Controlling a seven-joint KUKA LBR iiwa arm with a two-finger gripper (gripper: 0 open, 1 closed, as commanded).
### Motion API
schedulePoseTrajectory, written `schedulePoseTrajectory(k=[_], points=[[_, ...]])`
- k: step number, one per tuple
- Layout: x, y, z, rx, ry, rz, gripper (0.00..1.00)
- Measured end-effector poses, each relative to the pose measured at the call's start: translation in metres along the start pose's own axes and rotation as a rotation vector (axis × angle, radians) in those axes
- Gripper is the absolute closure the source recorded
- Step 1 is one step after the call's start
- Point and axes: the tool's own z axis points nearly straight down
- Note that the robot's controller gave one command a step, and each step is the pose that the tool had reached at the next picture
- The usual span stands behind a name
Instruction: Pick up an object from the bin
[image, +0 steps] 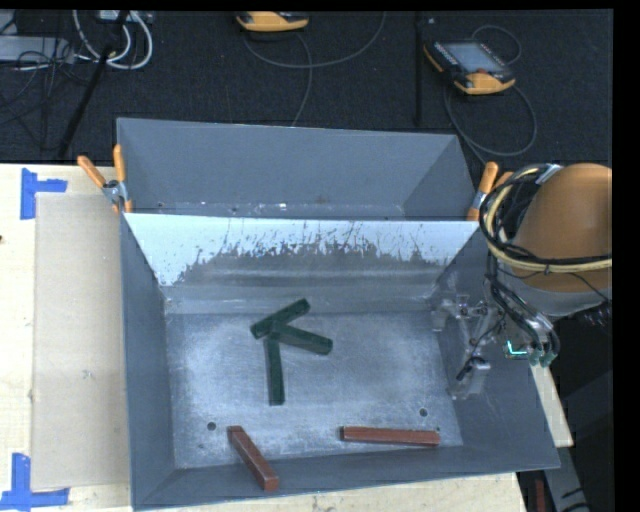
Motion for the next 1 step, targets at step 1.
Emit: schedulePoseTrajectory(k=[1], points=[[-0.0133,0.0471,-0.0197,-0.001,-0.012,0.028,0.0]])
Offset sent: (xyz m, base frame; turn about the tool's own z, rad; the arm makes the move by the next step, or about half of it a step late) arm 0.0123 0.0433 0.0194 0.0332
